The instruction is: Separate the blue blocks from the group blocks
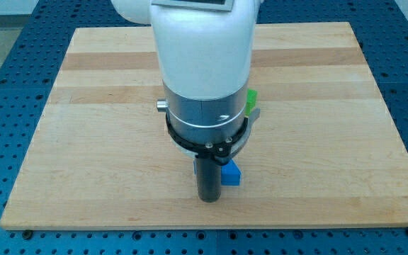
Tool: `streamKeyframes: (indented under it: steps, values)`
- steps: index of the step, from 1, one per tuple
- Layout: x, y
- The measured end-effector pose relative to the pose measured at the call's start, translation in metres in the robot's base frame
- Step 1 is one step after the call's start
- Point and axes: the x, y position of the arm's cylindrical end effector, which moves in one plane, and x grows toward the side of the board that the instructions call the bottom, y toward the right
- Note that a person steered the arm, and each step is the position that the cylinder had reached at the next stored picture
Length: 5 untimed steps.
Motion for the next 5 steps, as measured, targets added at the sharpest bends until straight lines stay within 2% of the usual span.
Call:
streamKeyframes:
  steps: [2, 5]
  values:
    - [0.0, 0.029]
    - [-0.008, 0.033]
